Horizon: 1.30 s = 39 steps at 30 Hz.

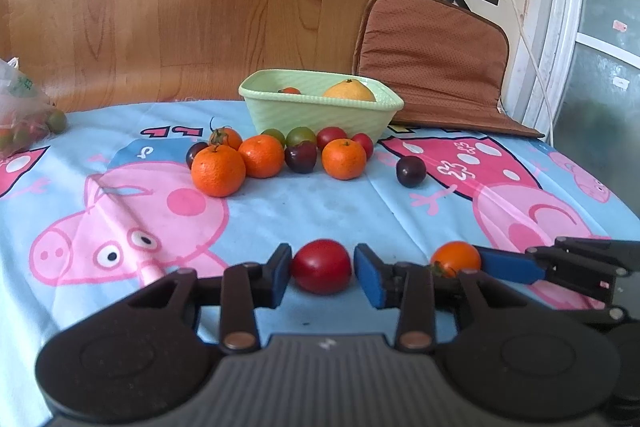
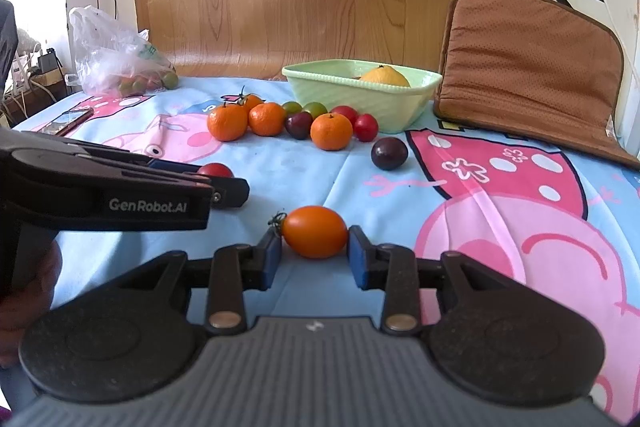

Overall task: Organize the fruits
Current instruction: 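Lift the red tomato with the left tool while the right tool lifts the orange tomato, then release the red tomato into the basket with the left tool while the right tool releases the orange tomato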

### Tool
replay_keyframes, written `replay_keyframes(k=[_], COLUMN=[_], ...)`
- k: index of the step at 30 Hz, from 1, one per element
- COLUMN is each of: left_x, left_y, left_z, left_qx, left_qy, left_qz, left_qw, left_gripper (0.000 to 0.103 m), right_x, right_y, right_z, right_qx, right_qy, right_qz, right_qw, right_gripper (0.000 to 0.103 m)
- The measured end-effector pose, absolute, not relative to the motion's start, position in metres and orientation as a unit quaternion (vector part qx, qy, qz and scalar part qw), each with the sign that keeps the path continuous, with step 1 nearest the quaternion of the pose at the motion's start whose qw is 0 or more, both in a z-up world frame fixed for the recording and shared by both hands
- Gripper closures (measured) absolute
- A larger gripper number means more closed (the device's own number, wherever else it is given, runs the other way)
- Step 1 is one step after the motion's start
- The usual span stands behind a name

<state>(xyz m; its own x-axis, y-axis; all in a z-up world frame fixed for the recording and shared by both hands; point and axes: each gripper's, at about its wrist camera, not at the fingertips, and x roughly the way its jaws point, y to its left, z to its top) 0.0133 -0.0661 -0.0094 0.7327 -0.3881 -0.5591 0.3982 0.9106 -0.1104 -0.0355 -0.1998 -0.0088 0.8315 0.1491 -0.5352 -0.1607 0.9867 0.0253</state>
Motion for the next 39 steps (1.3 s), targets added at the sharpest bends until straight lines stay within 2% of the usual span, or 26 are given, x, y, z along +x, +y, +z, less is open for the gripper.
replay_keyframes(k=[6,9,11,20,33,39], left_x=[0.015,0.015,0.015,0.026,0.146,0.206], left_y=[-0.067,-0.065,-0.064,-0.056,-0.075,-0.089], left_z=[-0.01,-0.01,-0.01,-0.002,0.049,0.041], left_qx=[0.008,0.003,-0.003,-0.042,-0.05,-0.076], left_qy=[0.3,0.3,0.3,0.299,0.253,0.289], left_qz=[-0.217,-0.218,-0.217,-0.252,-0.258,-0.27], left_qw=[0.929,0.929,0.929,0.919,0.931,0.915], left_gripper=[0.062,0.065,0.072,0.072,0.072,0.072], right_x=[-0.035,-0.035,-0.035,-0.026,0.071,0.118], right_y=[-0.2,-0.2,-0.2,-0.213,-0.24,-0.262], right_z=[-0.009,-0.009,-0.009,-0.002,0.041,0.037], right_qx=[-0.011,-0.012,-0.014,0.027,-0.019,0.008], right_qy=[0.279,0.278,0.278,0.28,0.19,0.197], right_qz=[0.081,0.081,0.081,0.091,0.062,0.054], right_qw=[0.957,0.957,0.957,0.955,0.98,0.979], right_gripper=[0.064,0.064,0.064,0.066,0.065,0.065])
